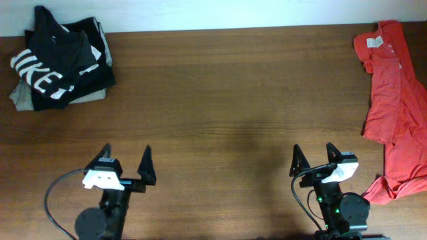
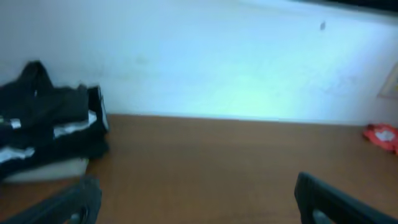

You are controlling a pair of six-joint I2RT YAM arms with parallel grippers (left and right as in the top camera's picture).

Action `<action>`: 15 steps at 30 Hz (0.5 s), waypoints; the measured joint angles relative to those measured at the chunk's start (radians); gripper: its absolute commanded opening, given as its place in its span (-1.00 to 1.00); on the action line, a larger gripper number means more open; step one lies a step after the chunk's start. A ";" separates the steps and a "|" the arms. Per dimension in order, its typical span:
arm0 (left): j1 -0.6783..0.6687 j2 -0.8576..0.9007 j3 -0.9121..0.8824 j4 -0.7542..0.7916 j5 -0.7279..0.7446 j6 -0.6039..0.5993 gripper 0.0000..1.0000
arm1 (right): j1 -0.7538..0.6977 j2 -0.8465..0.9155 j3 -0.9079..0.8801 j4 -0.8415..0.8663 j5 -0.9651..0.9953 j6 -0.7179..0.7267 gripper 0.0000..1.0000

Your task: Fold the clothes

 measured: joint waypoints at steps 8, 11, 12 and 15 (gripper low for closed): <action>0.011 -0.118 -0.242 0.357 -0.046 -0.032 0.98 | 0.000 0.000 0.000 0.000 0.000 0.000 0.97; 0.026 -0.128 -0.240 0.212 -0.067 -0.033 0.98 | 0.000 0.000 0.000 0.000 0.000 0.000 0.97; 0.028 -0.129 -0.241 0.126 -0.072 -0.033 0.98 | 0.000 0.000 0.000 0.000 0.000 0.000 0.97; 0.028 -0.128 -0.244 0.076 -0.071 -0.012 0.98 | 0.000 0.000 0.000 0.000 0.000 0.000 0.97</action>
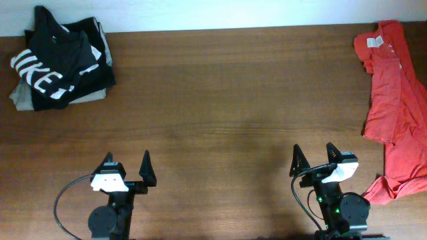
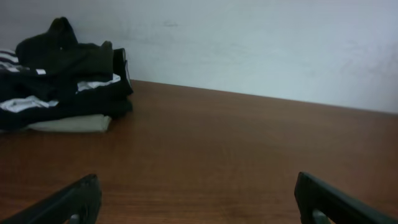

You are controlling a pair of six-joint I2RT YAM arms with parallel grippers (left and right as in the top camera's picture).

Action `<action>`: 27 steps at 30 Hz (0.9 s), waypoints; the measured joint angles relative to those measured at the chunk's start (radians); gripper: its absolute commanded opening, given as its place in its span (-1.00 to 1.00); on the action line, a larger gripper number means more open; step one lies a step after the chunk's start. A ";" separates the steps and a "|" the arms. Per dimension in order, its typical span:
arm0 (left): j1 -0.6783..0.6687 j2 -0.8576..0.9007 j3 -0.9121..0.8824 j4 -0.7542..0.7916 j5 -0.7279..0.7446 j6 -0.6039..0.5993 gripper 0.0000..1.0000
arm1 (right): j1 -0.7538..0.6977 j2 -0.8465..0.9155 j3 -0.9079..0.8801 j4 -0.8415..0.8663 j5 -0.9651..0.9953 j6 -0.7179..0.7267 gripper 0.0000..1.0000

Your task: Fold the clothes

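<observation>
A red shirt (image 1: 395,107) lies rumpled and unfolded along the table's right edge. A pile of folded dark clothes (image 1: 59,60), a black shirt with white lettering on top, sits at the far left corner; the left wrist view shows the pile (image 2: 62,81) against the wall. My left gripper (image 1: 126,160) stands open near the front edge, left of centre, nothing between its fingers (image 2: 74,202). My right gripper (image 1: 313,155) is open too, at the front right, just left of the red shirt's lower end.
The brown wooden table (image 1: 233,100) runs back to a white wall (image 2: 249,43). Both arm bases and their cables sit at the front edge.
My left gripper has pulled back toward the front edge and turned to face straight ahead, its jaws a little narrower. Its camera now looks lower and more to the left. The right arm is unmoved.
</observation>
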 measured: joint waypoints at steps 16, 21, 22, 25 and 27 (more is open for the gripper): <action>0.000 0.000 0.000 0.000 0.001 0.090 0.98 | 0.000 0.000 0.000 0.000 0.000 0.000 0.97; 0.000 0.000 0.000 0.000 0.001 0.090 0.98 | 0.000 0.000 0.000 0.000 0.000 0.000 0.97; 0.000 0.000 0.000 0.000 0.001 0.090 0.98 | 0.000 0.000 0.000 0.000 0.000 0.000 0.97; 0.000 0.000 0.000 0.000 0.001 0.090 0.98 | 0.000 0.000 0.000 0.000 0.000 0.000 0.97; 0.000 0.000 0.000 0.000 0.001 0.090 0.98 | 0.000 0.000 0.000 0.000 0.000 0.000 0.97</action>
